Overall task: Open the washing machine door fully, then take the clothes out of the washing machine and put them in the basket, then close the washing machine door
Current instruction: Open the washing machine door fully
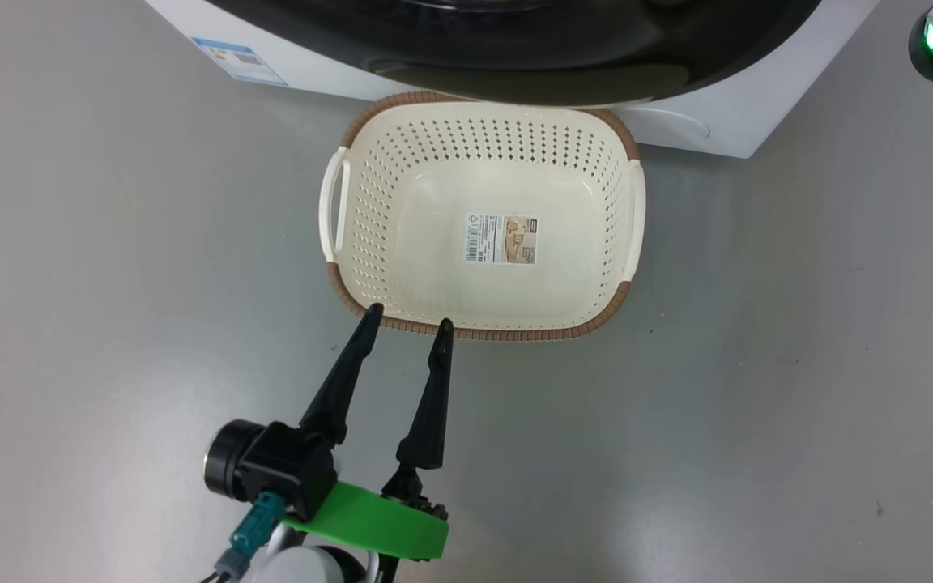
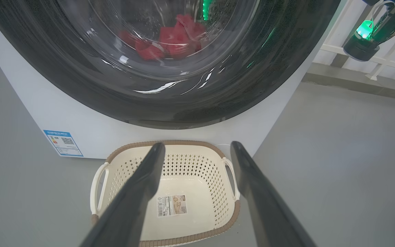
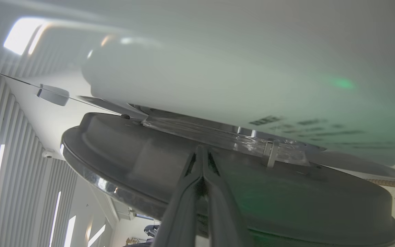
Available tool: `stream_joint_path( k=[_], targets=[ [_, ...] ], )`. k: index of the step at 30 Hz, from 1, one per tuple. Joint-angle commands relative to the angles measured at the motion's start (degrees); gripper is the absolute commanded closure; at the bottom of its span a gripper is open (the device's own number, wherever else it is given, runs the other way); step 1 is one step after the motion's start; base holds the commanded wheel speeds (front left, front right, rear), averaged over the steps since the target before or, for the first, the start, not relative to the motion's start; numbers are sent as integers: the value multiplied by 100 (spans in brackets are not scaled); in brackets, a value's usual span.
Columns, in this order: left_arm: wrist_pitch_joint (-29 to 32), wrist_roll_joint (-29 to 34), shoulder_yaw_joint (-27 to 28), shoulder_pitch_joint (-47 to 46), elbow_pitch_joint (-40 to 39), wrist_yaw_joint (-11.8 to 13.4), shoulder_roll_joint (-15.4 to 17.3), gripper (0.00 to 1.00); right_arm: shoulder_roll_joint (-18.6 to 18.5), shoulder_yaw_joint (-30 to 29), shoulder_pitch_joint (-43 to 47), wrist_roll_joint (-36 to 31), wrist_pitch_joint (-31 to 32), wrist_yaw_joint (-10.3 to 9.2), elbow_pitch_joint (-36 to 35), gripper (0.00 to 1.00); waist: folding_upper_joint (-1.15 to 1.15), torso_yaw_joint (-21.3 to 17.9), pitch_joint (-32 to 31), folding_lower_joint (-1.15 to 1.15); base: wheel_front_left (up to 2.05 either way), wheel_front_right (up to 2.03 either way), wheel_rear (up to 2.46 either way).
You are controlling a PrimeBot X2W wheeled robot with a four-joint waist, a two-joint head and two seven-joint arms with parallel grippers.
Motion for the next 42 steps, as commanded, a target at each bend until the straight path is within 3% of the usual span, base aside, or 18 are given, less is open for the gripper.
stream_joint_path(
  k=[1, 42],
  targets=[
    [-46, -31, 136, -69, -133, 25, 63, 0, 153, 97, 121, -66, 93, 2, -176, 100, 0, 7, -30, 0, 0, 0, 0],
    [-46, 121, 533, 562, 13, -246, 63, 0, 953, 501, 1911, -624, 693, 2, -894, 100, 0, 57, -1204, 0, 0, 0, 0]
  ],
)
